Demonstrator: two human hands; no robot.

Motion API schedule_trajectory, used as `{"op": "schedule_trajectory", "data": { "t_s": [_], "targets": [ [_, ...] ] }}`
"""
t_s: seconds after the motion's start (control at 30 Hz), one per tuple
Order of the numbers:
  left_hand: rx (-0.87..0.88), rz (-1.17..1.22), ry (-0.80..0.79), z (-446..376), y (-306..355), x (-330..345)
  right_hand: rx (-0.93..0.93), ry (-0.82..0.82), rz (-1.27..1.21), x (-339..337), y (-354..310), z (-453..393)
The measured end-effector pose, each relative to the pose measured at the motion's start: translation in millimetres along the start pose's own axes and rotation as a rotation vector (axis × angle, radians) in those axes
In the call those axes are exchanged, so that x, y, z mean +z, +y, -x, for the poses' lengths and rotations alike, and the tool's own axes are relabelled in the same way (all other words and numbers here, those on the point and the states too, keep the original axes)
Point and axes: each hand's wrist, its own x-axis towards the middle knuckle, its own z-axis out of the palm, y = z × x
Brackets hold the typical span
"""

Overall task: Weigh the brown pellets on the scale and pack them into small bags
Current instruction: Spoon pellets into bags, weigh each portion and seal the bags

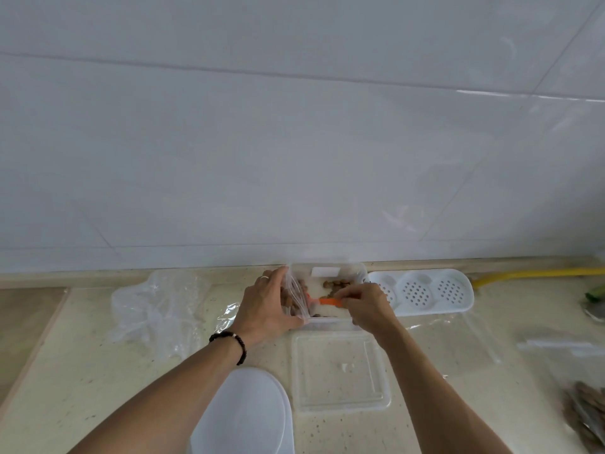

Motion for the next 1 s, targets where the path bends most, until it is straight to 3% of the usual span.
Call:
{"op": "schedule_trajectory", "data": {
  "t_s": [0.27, 0.43, 0.63, 0.77, 0.87, 1.0],
  "targets": [
    [0.007, 0.001, -0.012, -1, 0, 3, 0.196, 0.095, -0.468, -18, 11, 9],
    [0.004, -0.034, 0.000, -2, 4, 4, 0.210, 0.155, -0.531, -35, 12, 19],
    [-0.005, -0.115, -0.025, -5, 13, 2, 0.104, 0.214, -0.561, -59, -9, 34],
    [-0.013, -0.092, -0.022, -4, 16, -1, -0.005, 0.201, -0.337, -59, -22, 42],
    [0.001, -0.089, -0.004, -3, 18, -5, -0.212, 0.149, 0.018, -50, -33, 56],
    [0.028, -0.081, 0.021, 0, 21, -10, -0.431, 0.161, 0.176, -41, -44, 75]
  ]
}}
